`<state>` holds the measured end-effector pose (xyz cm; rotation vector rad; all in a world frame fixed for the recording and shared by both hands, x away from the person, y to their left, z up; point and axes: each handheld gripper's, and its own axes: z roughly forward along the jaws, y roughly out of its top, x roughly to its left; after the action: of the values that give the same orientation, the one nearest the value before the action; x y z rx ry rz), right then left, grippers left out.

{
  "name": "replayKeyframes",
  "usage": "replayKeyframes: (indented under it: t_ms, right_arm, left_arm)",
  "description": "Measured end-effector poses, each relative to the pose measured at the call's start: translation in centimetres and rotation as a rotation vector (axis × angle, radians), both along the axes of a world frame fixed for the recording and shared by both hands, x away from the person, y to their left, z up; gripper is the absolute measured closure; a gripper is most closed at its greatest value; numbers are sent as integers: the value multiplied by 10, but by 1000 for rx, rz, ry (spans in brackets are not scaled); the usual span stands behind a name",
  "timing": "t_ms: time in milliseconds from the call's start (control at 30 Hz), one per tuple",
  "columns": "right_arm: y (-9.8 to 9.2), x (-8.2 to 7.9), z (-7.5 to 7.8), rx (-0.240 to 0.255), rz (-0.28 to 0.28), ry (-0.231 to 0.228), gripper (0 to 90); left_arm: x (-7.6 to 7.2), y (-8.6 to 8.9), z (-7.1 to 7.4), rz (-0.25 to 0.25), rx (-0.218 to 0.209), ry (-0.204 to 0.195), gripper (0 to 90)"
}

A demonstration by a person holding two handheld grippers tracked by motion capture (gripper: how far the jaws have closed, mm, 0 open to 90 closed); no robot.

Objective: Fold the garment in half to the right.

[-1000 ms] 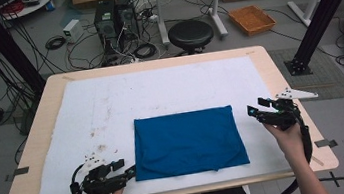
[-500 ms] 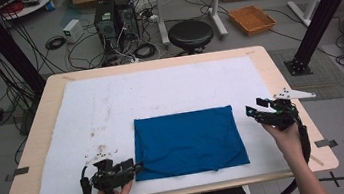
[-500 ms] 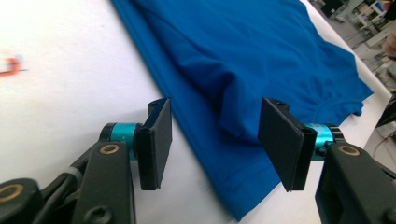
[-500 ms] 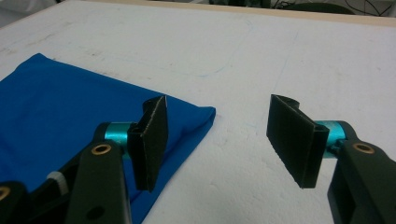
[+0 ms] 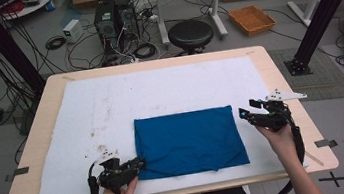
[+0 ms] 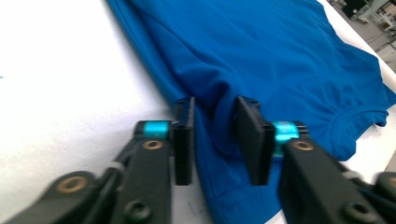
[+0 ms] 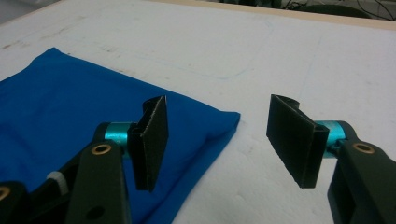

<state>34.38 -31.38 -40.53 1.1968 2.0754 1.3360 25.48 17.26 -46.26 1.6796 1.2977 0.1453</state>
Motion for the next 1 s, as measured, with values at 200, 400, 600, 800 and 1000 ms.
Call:
replayKeyframes:
  t_ms: [200,400,600,800,1000]
  right_arm:
    - [19,-1,1,-10,39,-3,388]
    - [46,3,5,-27,87,-1,390]
    - [73,11,8,-17,121,4,396]
    - [107,26,11,0,161,21,413]
    - [150,45,10,8,206,57,426]
  left_arm:
    - [1,-2,0,21,5,15,827]
    - [0,-3,1,18,25,0,843]
    - [-1,-4,1,22,28,-12,845]
    - [-2,-4,1,21,29,-16,845]
    - [-3,-2,0,18,26,-16,844]
